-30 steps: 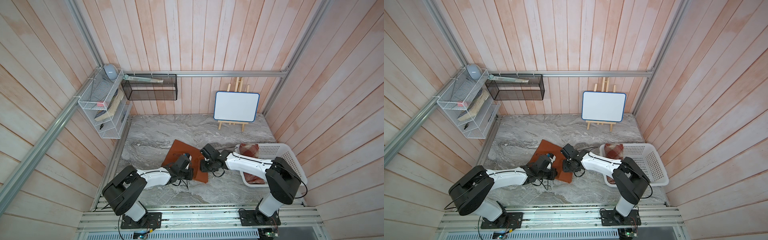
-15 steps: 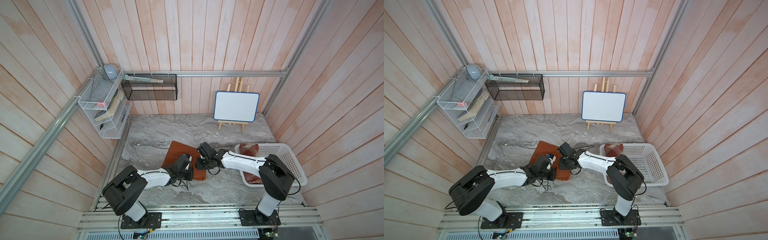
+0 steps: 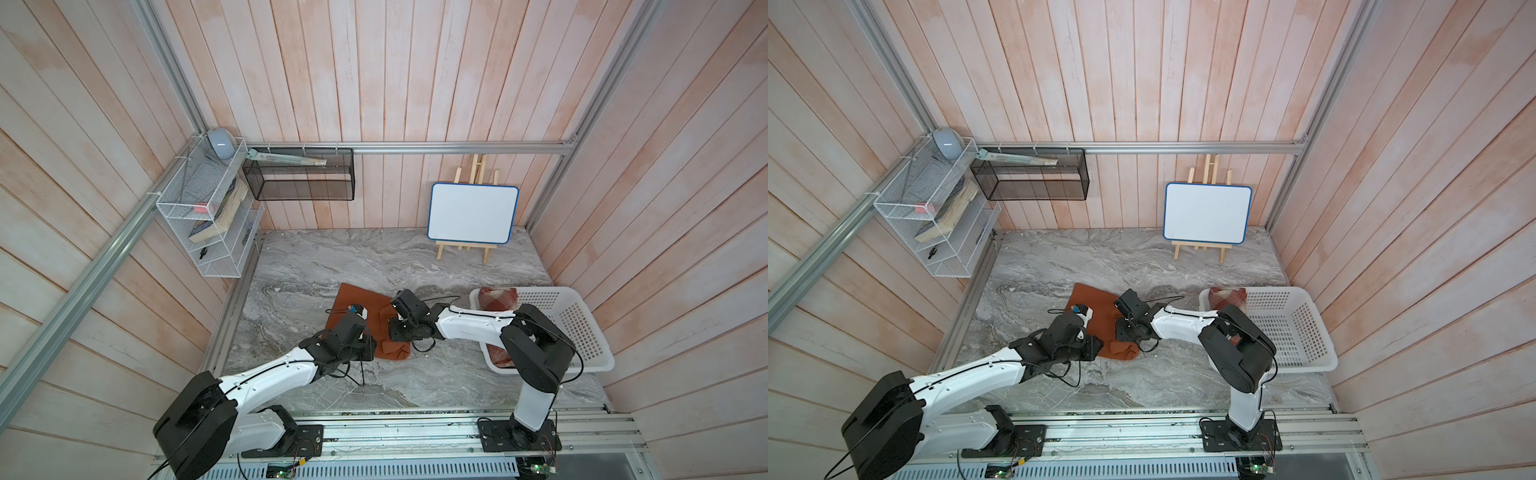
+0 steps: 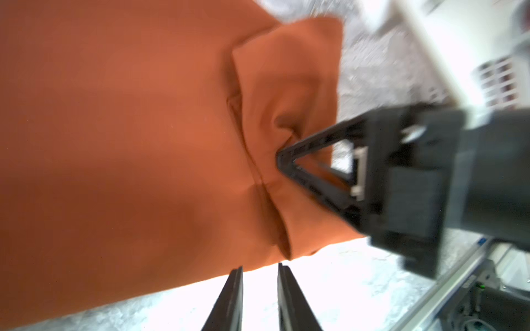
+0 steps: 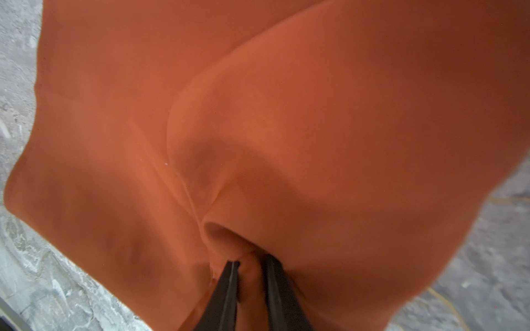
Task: Roll up the skirts
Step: Roll the skirt at the center of the board.
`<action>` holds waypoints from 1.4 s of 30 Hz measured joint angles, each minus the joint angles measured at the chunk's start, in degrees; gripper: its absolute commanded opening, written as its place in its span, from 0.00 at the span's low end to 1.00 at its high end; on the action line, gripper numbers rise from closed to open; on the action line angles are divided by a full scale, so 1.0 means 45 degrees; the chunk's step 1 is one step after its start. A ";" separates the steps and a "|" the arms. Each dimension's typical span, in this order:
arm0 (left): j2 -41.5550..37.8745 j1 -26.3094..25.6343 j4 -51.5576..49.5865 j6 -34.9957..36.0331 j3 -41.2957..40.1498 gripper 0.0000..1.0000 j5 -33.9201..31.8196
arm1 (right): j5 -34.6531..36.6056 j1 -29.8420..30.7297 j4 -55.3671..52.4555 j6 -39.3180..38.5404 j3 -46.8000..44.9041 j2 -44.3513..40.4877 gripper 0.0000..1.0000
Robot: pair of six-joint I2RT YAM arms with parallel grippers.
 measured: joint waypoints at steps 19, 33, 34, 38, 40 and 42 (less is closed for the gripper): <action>0.4158 -0.0466 0.4643 -0.1894 -0.0733 0.09 0.3531 | -0.0238 -0.0092 0.0612 0.0194 -0.0661 -0.0457 0.23; 0.4877 -0.0185 0.5775 -0.2040 -0.0665 0.03 0.4046 | -0.0568 -0.0204 -0.0495 -0.0364 -0.0908 -0.1889 0.42; 0.4901 -0.0151 0.5819 -0.2040 -0.0661 0.03 0.4046 | -0.0563 -0.0204 -0.0738 -0.0447 -0.0908 -0.2234 0.44; 0.5042 0.0015 0.6023 -0.2050 -0.0636 0.03 0.4104 | -0.0510 -0.0311 -0.1326 -0.0748 -0.1001 -0.3963 0.58; 0.5076 0.0097 0.6096 -0.2055 -0.0636 0.02 0.4177 | -0.0461 -0.0568 -0.1166 -0.0918 -0.1418 -0.4852 0.60; 0.5100 0.0219 0.6125 -0.2093 -0.0641 0.02 0.4265 | -0.0529 -0.1117 -0.0865 -0.1054 -0.2147 -0.5508 0.61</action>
